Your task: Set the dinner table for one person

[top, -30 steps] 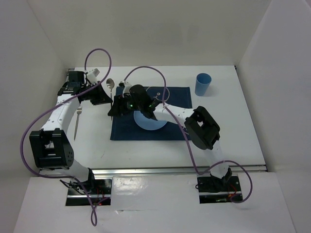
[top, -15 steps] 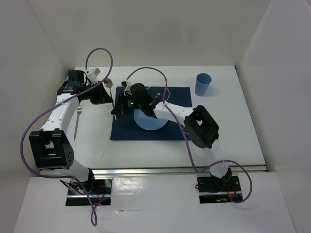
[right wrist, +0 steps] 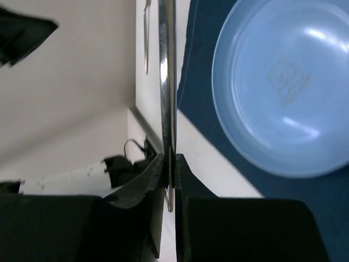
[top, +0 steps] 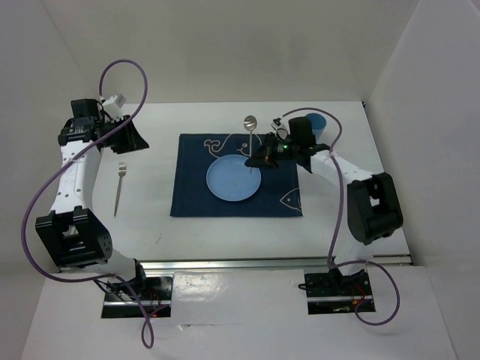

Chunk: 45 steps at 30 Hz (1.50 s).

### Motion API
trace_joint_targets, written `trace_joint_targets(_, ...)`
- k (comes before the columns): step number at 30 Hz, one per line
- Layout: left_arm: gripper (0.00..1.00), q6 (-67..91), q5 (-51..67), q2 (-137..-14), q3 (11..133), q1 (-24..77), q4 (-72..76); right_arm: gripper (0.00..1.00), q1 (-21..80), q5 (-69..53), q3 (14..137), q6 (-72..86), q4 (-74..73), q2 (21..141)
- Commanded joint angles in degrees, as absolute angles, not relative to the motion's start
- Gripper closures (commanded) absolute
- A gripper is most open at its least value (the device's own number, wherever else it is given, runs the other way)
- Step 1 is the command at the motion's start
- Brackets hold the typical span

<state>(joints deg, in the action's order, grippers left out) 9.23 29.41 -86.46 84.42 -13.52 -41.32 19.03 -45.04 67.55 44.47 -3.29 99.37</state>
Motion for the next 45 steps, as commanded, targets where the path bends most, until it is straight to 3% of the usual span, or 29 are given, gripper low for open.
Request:
trace_joint_targets(1,0.62,7.65,28.83,-85.52,83.67,-14.85,-42.63,1.00,17.06,-53.78,61.37,40.08,-6.86,91.87)
trace_joint_targets(10,0.62,7.65,30.41,-85.52,83.14,-15.38,-42.10,1.00,4.93,-62.84,50.45,31.74,-8.51,95.09)
trace_joint_targets(41,0.62,7.12,30.41,-85.52,82.62,-15.38,-42.10,1.00,0.62,-65.04,48.34,34.54,5.80,113.47)
trace_joint_targets(42,0.62,7.12,30.41,-85.52,82.62,-15.38,-42.62,0.99,0.62,-65.04,48.34,34.54,5.80,113.47)
trace_joint_targets(45,0.62,6.59,30.41,-85.52,82.62,-15.38,-42.63,0.81,0.00,-64.42,48.34,34.54,5.80,113.47)
